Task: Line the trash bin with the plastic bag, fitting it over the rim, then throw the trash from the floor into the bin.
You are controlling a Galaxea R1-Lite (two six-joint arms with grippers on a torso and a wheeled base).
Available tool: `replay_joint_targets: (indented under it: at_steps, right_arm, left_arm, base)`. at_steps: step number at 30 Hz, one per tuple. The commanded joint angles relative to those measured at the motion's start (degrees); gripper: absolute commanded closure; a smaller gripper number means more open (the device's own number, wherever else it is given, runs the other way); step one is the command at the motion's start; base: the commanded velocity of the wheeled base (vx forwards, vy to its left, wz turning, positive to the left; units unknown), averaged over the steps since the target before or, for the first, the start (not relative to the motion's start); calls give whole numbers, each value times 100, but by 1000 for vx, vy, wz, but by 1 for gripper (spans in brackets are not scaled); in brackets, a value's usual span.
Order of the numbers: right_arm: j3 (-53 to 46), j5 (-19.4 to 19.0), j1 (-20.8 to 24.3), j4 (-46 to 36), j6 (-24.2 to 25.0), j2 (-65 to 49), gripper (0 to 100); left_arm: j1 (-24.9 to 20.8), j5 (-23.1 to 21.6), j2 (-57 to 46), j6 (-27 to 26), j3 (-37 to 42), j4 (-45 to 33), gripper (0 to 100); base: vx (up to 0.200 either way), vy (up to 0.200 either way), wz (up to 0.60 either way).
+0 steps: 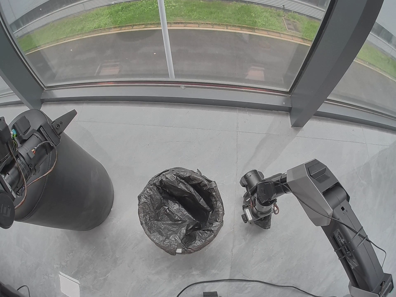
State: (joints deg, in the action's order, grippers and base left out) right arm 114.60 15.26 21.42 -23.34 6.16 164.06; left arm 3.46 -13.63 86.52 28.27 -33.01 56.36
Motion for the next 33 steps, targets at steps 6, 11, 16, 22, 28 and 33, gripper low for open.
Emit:
replay_joint_targets:
  at_steps: [6,11,16,22,28,33]
  right_arm:
    - [-1,21,-33,-540,-229,249,0]
    - [-1,65,47,-777,-229,495,0]
    - [-1,161,161,-329,-273,486,0]
    - [-1,179,222,383,-686,196,0]
    - [-1,179,214,542,-783,-76,0]
    - [-1,442,214,761,-818,-67,0]
  left_arm:
    - [-21,9,23,3,14,7,0]
    - [-30,9,23,3,23,7,0]
    - [-30,9,23,3,23,7,0]
    - [-39,9,23,3,32,7,0]
    - [-56,9,14,-6,76,16,0]
    - [-56,9,6,-6,76,16,0]
  base:
    - [0,0,0]
    - [0,0,0]
    - [0,0,0]
    - [0,0,0]
    - [0,0,0]
    - [0,0,0]
